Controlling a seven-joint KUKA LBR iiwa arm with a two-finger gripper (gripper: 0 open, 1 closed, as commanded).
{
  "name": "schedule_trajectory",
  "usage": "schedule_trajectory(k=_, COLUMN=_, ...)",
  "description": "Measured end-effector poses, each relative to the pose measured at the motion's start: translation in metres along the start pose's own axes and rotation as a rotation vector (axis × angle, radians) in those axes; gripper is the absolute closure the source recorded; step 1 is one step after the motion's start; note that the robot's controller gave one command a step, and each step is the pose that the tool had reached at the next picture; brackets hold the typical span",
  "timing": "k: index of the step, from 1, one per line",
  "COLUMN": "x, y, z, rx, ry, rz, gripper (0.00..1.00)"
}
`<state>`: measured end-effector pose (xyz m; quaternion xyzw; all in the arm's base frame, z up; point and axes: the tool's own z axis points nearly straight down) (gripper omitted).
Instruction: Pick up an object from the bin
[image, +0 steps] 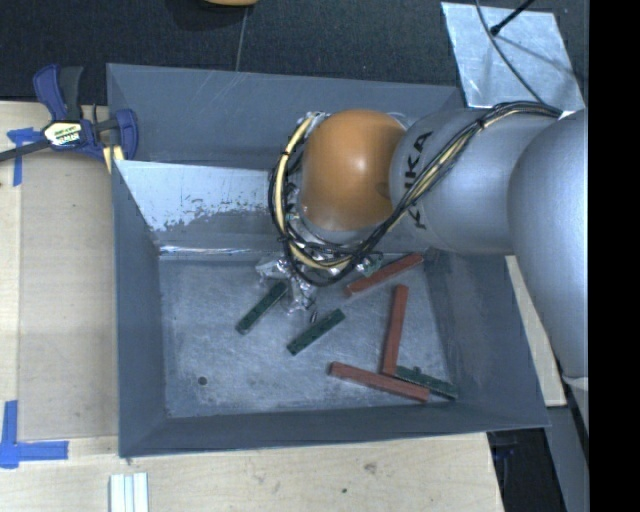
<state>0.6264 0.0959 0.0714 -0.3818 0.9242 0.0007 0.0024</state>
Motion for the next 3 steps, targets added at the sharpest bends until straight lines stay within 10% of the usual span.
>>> schedule_trajectory(k=3, x=0.0, y=0.0, z=-0.011, rx=0.0, ry=0.001, rz=0.005, gripper=1.0)
